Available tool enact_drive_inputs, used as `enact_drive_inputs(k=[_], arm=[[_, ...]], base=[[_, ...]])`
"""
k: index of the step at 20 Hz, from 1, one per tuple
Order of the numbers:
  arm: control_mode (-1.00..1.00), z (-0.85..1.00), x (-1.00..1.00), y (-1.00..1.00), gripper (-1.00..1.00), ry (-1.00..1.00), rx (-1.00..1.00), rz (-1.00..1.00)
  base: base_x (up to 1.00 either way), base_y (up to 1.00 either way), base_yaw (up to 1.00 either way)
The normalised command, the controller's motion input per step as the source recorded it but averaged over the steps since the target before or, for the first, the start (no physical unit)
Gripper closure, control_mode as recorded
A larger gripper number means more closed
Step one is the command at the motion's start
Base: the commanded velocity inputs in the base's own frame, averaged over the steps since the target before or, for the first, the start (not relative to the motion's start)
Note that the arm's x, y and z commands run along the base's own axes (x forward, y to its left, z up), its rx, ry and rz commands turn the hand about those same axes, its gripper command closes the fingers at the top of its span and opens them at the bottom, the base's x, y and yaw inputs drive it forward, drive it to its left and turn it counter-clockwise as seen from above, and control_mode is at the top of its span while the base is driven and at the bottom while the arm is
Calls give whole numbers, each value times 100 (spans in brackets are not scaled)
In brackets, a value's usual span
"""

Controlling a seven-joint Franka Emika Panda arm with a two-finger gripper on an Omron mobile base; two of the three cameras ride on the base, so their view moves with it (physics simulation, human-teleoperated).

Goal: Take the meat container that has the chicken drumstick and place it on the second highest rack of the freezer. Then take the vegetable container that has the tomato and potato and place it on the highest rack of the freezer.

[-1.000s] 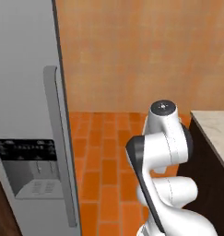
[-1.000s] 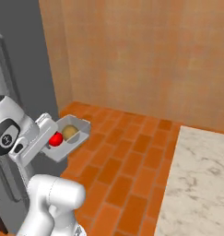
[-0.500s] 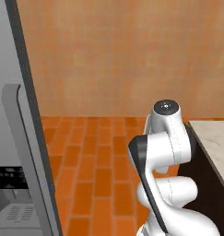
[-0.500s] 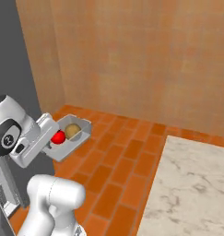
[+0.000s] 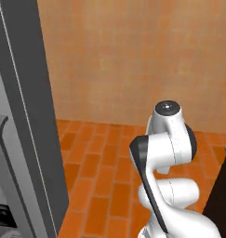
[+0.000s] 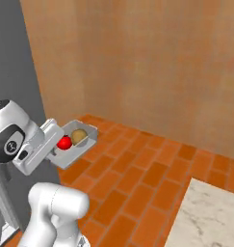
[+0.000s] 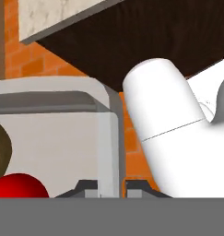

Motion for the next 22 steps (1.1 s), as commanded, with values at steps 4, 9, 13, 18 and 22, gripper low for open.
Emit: enact_drive_inputs(k=[4, 9, 13, 18, 22], arm=[[100, 0, 0, 0, 100, 0, 0, 0], [100, 0, 0, 0, 100, 0, 0, 0], [100, 0, 0, 0, 100, 0, 0, 0], [100, 0, 0, 0, 100, 0, 0, 0], [100, 0, 0, 0, 100, 0, 0, 0]], base=[[0, 4, 73], [18, -65, 63], [95, -64, 48], [100, -61, 44], [11, -16, 62]])
